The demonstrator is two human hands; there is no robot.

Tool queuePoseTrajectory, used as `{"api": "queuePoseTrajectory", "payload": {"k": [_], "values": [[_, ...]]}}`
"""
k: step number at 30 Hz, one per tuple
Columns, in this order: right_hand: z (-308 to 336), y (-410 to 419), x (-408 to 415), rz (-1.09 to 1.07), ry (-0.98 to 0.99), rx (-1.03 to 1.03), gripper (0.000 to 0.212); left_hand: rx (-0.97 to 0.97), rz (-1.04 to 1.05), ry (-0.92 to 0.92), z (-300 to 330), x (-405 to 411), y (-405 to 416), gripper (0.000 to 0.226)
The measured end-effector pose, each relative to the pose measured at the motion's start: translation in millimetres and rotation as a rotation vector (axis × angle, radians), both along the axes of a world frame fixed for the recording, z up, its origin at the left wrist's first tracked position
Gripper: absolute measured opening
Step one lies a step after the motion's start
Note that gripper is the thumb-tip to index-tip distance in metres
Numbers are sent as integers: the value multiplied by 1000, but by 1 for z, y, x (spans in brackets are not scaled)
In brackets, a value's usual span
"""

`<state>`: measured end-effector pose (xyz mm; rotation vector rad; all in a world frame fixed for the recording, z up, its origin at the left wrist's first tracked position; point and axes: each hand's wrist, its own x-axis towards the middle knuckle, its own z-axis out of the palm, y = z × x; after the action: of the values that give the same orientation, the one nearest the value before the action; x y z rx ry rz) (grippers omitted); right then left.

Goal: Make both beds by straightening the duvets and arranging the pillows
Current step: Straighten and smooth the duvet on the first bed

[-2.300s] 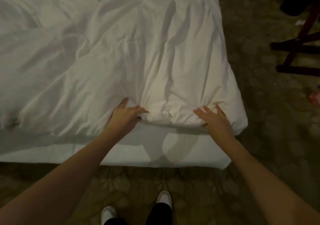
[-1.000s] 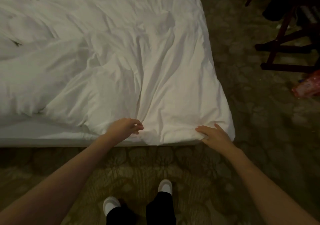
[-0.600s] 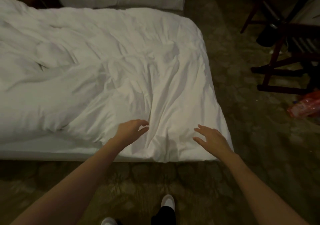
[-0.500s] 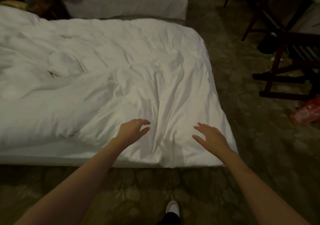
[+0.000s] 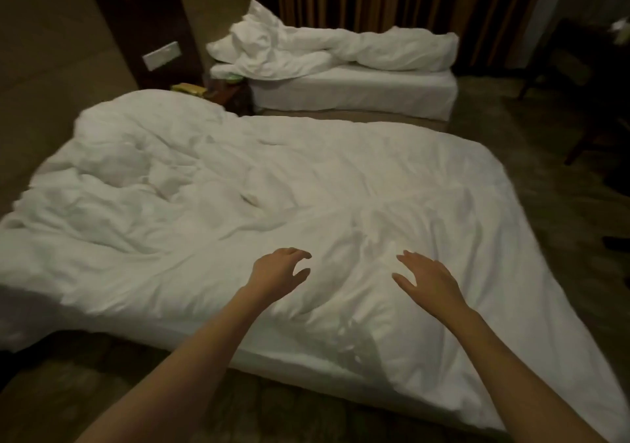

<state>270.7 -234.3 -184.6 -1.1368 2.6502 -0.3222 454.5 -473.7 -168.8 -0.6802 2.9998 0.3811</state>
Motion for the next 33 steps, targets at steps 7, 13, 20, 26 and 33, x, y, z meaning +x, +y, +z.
{"api": "queuePoseTrajectory", "payload": {"k": [7,13,20,26,33], "values": [[4,-147,31,179,-14,2,53,4,167,3,12,58,-107,39],[-9,-291,35,327,-18,33,54,-36,301,-17,12,92,-214,39],[-9,-456,70,558,-11,57,55,-16,524,-40,29,153,-332,38],[-1,-579,132,720,11,76,55,-2,689,-53,28,237,-410,40],[-7,-714,243,804,26,45,54,6,760,-30,12,347,-530,42]]}}
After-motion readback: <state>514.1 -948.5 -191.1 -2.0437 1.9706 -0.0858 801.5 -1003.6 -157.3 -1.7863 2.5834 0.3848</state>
